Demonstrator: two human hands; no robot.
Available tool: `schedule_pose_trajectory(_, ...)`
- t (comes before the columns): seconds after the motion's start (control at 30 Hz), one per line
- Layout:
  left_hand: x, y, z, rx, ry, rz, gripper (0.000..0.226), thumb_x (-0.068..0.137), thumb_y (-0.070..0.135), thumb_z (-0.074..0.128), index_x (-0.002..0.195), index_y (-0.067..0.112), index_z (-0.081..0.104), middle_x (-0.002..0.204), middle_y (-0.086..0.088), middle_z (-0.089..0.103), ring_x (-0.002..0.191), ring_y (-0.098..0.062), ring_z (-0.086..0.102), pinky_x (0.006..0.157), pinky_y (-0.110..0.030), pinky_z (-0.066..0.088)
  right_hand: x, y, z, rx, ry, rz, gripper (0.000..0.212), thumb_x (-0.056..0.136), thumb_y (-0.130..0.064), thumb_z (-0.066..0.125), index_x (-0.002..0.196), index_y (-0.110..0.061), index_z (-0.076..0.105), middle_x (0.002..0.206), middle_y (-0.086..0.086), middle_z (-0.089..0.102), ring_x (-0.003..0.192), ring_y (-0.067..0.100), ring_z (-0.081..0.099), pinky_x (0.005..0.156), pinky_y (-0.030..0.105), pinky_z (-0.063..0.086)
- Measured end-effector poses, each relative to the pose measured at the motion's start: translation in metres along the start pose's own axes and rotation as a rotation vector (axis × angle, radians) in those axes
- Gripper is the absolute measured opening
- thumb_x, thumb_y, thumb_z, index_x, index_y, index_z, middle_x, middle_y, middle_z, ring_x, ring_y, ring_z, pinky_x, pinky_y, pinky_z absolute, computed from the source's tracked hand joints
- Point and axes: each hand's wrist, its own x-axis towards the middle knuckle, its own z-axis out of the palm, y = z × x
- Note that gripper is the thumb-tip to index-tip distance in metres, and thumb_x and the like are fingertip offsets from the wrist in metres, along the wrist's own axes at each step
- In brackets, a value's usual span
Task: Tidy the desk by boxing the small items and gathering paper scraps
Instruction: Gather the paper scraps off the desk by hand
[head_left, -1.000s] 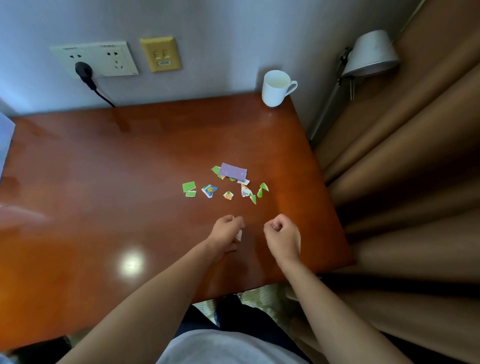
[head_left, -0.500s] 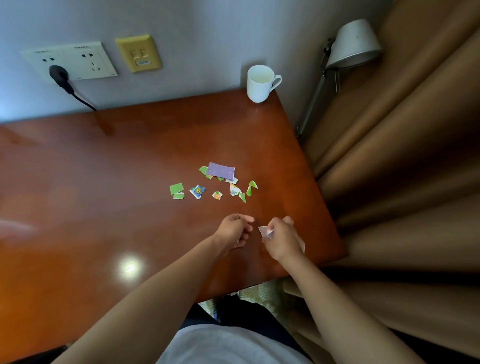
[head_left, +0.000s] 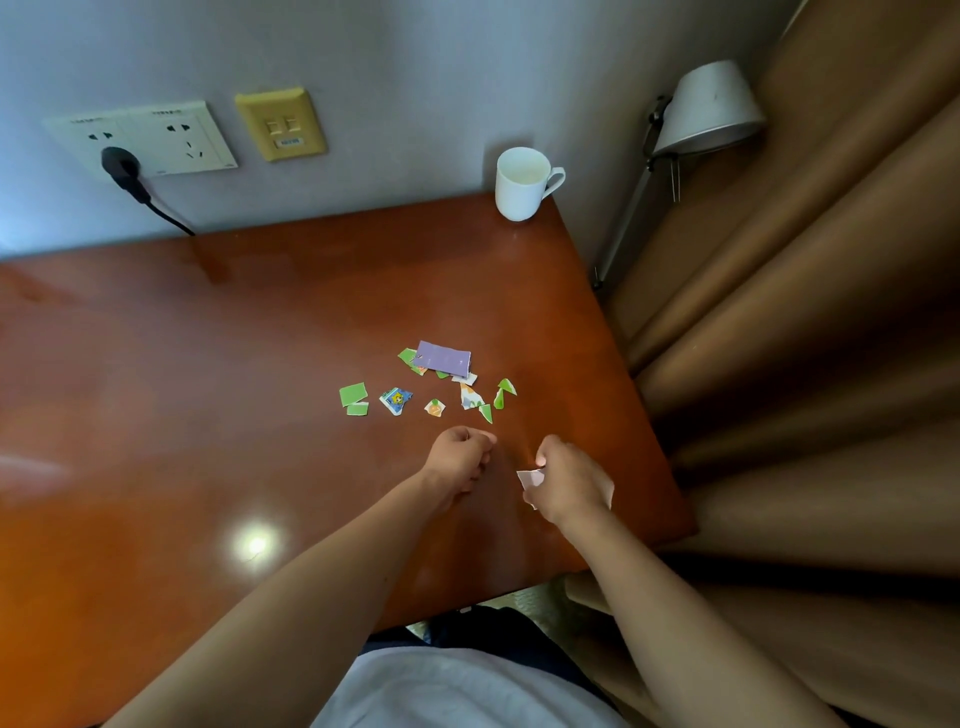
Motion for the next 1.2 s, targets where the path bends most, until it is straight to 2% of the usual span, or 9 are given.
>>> schedule_pose_trajectory(0.1,0.003,0.005,-0.003,0.025,0.014,0.012,0.013,0.098,0.018,0.05,0.09,0.012,0.058,0.069,-0.001,0.047,0.051,-0.012,0.037,0.042,-0.02,0.03,0.003,0.002,-0.008,-0.065,-0.014,0.035,0.051,0.072,-0.047,0.079,0.11,-0.024,0.055,0.114,-0.001,0.053,0.097,0.019,0.062,0.071,0.031,0.056)
schedule_pose_trajectory(0.27,0.008,0.004,0.0,0.052,-0.006,-0.005,0.012,0.097,0.018,0.05,0.091,0.012,0.058,0.069,-0.001,0.048,0.05,-0.013,0.038,0.04,-0.018,0.029,0.002,0.002,-0.007,-0.033,-0.039,0.011,0.04,0.075,-0.044,0.077,0.105,-0.023,0.059,0.114,-0.001,0.054,0.093,0.02,0.063,0.07,0.032,0.056)
schedule_pose_trajectory(0.37,0.008,0.002,0.005,0.026,-0.03,-0.016,0.01,0.097,0.015,0.05,0.091,0.012,0.057,0.07,-0.002,0.051,0.05,-0.013,0.041,0.041,-0.018,0.032,-0.001,0.006,-0.009,0.042,-0.025,0.027,0.05,0.071,-0.044,0.08,0.108,-0.024,0.053,0.111,-0.002,0.05,0.094,0.021,0.062,0.062,0.027,0.044)
schedule_pose_trajectory(0.5,0.008,0.001,0.009,-0.002,-0.062,-0.04,0.011,0.096,0.016,0.05,0.088,0.014,0.056,0.073,-0.003,0.059,0.056,-0.015,0.055,0.054,-0.024,0.049,-0.005,0.009,-0.008,0.065,-0.015,0.042,0.037,0.072,-0.043,0.076,0.099,-0.023,0.059,0.106,-0.002,0.052,0.084,0.02,0.06,0.059,0.025,0.039)
schedule_pose_trajectory(0.73,0.004,-0.005,0.006,-0.076,-0.082,-0.07,0.014,0.097,0.012,0.045,0.09,0.012,0.057,0.076,-0.006,0.061,0.062,-0.019,0.06,0.06,-0.029,0.054,-0.008,0.009,-0.002,0.129,0.008,0.037,0.024,0.087,-0.046,0.065,0.086,-0.024,0.054,0.094,-0.004,0.059,0.079,0.017,0.06,0.058,0.026,0.045)
schedule_pose_trajectory(0.87,0.002,-0.004,0.002,-0.237,-0.079,-0.129,0.013,0.097,0.018,0.049,0.101,0.009,0.057,0.081,-0.007,0.064,0.069,-0.021,0.063,0.064,-0.031,0.054,-0.006,-0.003,-0.003,0.647,-0.067,0.129,0.017,0.081,-0.027,0.073,0.086,-0.023,0.058,0.081,-0.009,0.061,0.073,0.011,0.058,0.07,0.033,0.054)
schedule_pose_trajectory(0.97,-0.002,0.002,-0.004,-0.419,-0.11,-0.192,0.025,0.096,0.033,0.047,0.096,0.012,0.06,0.088,-0.009,0.068,0.075,-0.021,0.064,0.069,-0.034,0.053,-0.006,-0.023,-0.014,0.976,-0.084,0.081,0.016,0.084,-0.017,0.071,0.093,-0.01,0.061,0.08,-0.003,0.061,0.069,0.009,0.055,0.059,0.02,0.048)
schedule_pose_trajectory(1.07,-0.005,0.008,-0.011,-0.598,-0.18,-0.22,0.045,0.098,0.048,0.039,0.098,0.01,0.062,0.092,-0.012,0.067,0.078,-0.023,0.065,0.069,-0.034,0.053,-0.005,-0.045,-0.018,1.064,-0.136,-0.033,0.014,0.083,-0.012,0.071,0.093,-0.003,0.067,0.086,-0.003,0.069,0.078,0.013,0.064,0.064,0.019,0.052)
schedule_pose_trajectory(1.2,-0.011,0.013,-0.023,-0.702,-0.183,-0.176,0.048,0.1,0.048,0.036,0.095,0.01,0.065,0.083,-0.009,0.072,0.077,-0.02,0.067,0.069,-0.034,0.053,-0.002,-0.074,-0.023,1.073,-0.127,-0.061,0.017,0.079,-0.012,0.069,0.095,-0.014,0.076,0.095,-0.001,0.073,0.089,0.015,0.068,0.079,0.028,0.056)
